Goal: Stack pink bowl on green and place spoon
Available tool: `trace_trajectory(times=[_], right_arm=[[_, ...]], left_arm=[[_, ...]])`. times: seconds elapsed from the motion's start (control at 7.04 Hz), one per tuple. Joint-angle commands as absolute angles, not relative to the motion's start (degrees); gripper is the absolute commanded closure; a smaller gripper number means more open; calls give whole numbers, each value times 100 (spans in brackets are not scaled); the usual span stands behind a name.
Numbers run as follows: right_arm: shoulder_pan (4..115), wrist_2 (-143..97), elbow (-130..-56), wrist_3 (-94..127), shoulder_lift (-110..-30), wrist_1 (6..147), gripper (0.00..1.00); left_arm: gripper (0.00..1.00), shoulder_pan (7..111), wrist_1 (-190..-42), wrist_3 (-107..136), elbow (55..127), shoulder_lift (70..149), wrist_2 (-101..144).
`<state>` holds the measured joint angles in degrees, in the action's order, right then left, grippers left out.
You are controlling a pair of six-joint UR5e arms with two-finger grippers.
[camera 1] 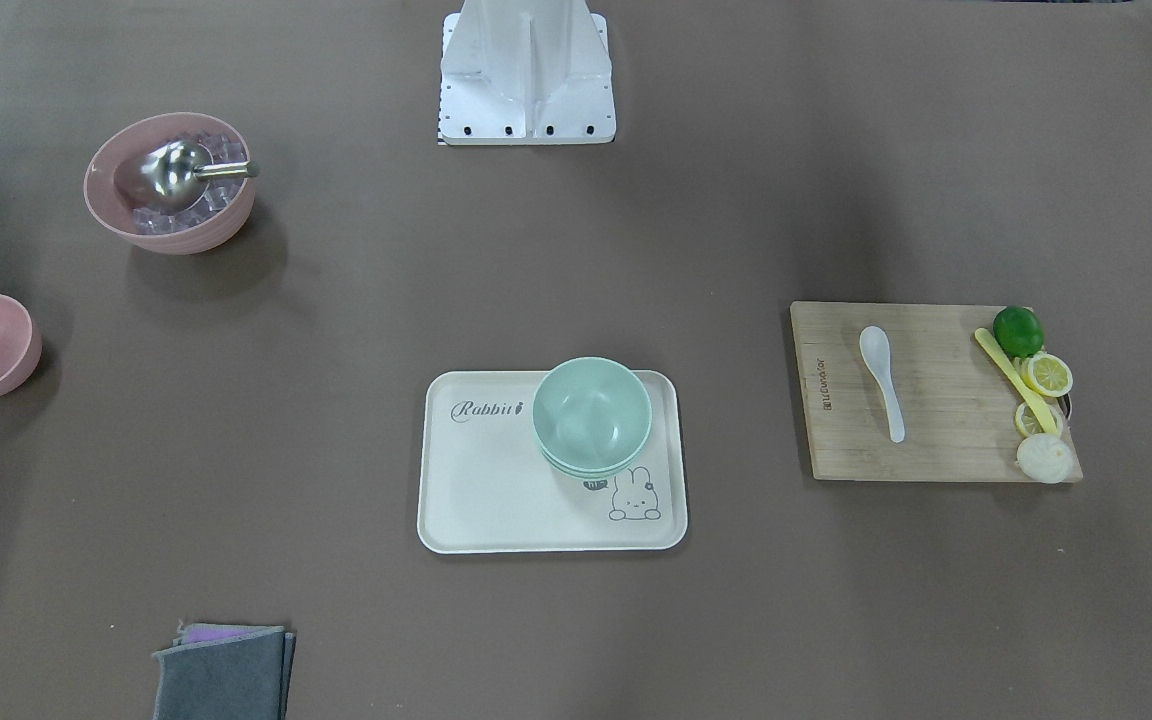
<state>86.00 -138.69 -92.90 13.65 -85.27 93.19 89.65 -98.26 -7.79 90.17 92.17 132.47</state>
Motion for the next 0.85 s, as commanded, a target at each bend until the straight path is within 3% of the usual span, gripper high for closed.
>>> trace_trajectory(times=[0.0,0.71], right_arm=[[8587,-13869,-9290,1362,-8525,9316,0],[8534,-13869,-9158,1362,-8429,9316,0]], left_arm=[[2,8965,-9826,-765,9009,9220,13254],[2,8947,-9870,-756,8974,9237,13254]])
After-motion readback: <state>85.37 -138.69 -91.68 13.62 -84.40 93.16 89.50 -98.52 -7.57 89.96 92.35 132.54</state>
